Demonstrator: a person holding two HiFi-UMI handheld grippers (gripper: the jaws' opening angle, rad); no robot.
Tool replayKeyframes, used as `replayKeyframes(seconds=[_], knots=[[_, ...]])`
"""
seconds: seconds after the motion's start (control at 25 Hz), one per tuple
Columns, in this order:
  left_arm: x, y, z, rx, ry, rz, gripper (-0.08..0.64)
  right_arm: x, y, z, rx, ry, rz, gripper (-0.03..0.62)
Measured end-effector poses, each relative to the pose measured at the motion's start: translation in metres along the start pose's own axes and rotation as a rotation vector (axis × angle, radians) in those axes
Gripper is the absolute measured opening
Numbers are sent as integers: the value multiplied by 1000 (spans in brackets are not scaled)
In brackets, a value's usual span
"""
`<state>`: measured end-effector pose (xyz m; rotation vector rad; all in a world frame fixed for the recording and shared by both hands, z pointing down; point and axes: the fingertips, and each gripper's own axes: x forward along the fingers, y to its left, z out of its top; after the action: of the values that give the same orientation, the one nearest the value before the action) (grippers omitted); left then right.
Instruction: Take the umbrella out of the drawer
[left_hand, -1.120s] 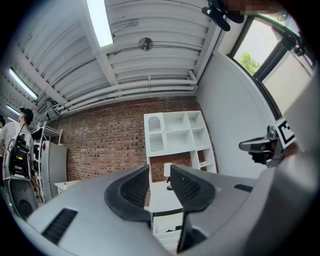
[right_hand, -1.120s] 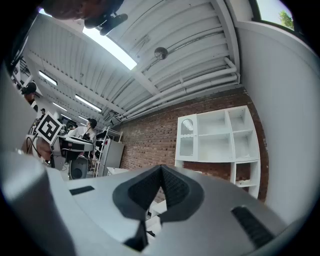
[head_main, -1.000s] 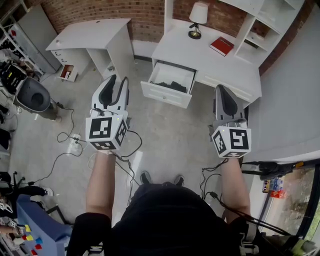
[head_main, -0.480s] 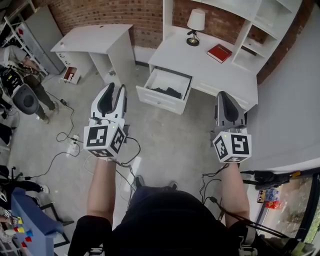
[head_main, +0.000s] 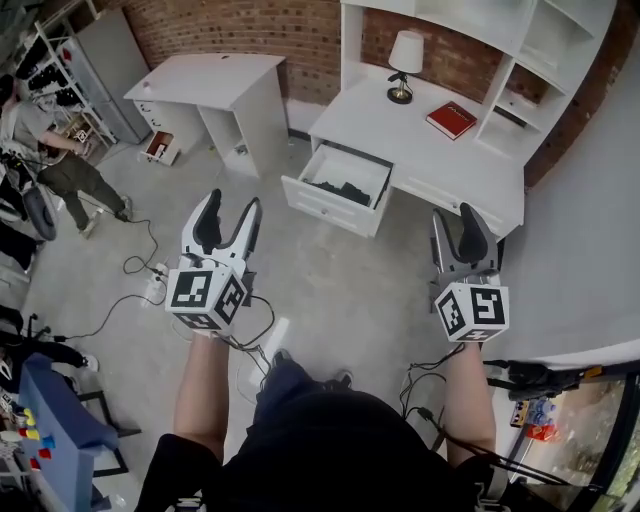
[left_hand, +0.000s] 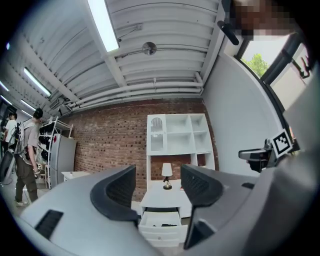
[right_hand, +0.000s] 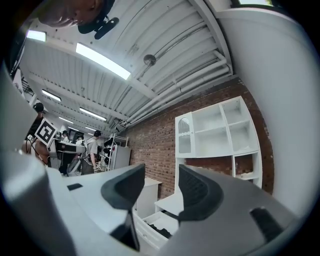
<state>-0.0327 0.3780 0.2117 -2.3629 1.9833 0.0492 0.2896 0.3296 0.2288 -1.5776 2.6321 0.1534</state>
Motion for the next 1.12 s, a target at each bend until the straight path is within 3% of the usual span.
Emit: replayKeyframes(seconds=[0.24, 0.48, 0.76, 1.12], knots=[[-7, 26, -39, -53, 95, 59, 260, 9, 13, -25, 37, 40, 40, 194], [16, 42, -69, -67, 164, 41, 259, 31, 28, -39, 37, 67, 66, 192], [66, 84, -95, -116, 186, 5, 252, 80, 29, -50, 24, 106, 22, 176], [149, 167, -111, -194, 158, -66, 244, 176, 65, -63, -18, 165, 8, 169]])
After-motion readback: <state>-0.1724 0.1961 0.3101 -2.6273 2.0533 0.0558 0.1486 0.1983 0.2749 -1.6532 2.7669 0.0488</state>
